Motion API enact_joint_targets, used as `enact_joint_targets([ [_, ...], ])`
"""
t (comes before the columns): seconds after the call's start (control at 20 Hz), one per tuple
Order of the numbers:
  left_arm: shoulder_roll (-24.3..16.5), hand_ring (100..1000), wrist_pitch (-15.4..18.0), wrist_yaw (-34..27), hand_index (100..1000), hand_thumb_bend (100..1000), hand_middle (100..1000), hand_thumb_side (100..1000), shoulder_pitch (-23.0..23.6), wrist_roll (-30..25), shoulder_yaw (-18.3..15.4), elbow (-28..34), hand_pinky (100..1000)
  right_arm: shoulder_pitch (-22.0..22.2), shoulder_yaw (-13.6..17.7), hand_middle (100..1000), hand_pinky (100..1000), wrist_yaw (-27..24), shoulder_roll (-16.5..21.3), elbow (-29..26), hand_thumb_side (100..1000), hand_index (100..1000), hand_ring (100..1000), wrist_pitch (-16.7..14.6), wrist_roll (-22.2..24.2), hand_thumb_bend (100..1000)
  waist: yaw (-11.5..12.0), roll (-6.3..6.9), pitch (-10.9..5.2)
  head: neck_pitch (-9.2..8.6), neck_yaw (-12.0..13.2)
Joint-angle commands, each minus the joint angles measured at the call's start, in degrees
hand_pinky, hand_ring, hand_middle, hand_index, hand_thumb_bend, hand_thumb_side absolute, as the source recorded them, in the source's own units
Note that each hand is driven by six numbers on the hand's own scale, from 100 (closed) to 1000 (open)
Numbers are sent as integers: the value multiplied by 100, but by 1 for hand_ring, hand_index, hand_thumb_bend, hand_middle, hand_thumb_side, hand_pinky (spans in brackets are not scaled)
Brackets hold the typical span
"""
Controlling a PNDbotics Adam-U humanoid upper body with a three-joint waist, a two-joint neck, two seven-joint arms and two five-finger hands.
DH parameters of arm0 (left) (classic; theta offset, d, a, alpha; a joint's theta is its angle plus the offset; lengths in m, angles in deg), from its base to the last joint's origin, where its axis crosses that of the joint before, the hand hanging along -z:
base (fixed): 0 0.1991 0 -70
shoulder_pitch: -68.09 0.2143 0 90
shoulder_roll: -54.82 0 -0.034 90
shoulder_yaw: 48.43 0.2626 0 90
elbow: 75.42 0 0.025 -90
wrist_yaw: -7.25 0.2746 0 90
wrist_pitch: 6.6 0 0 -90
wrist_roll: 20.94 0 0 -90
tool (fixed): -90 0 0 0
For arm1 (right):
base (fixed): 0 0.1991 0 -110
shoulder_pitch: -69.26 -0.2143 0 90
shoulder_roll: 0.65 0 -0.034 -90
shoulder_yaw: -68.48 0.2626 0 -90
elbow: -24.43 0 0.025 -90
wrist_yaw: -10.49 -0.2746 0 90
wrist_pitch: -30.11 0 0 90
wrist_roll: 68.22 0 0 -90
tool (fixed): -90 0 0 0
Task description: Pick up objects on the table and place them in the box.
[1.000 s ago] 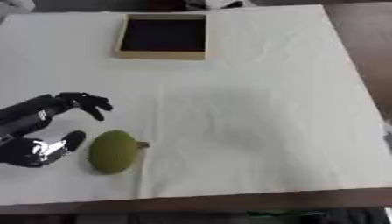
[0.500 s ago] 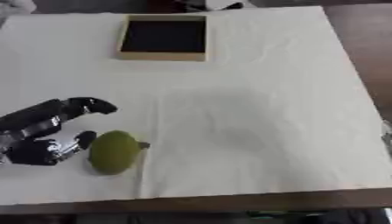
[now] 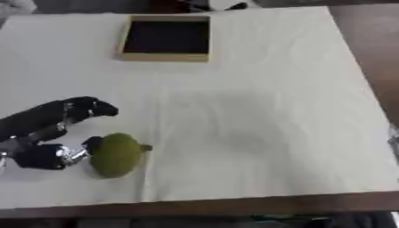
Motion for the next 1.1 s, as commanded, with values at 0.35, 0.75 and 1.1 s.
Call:
enact_joint_targets([
  [0.35, -89, 832, 1012, -90, 975, 125, 855, 915, -61, -1212, -24, -27, 923, -10, 35, 586, 752, -8, 81, -92, 443, 737, 672, 29, 22, 100, 14, -17, -114, 29, -22],
  [0.75, -90, 832, 1068, -82, 979, 100, 855, 978, -70, -1232, 9, -127, 912, -6, 38, 586, 753, -5, 67, -92, 445, 738, 673, 27, 23, 100, 14, -25, -89, 29, 6],
  [1.1, -59, 837, 1377, 123, 985, 125, 857, 1000, -131, -1232, 141, -443, 919, -23, 27, 585, 753, -24, 63, -92, 446, 738, 673, 22, 26, 100, -5, -29, -82, 29, 21],
])
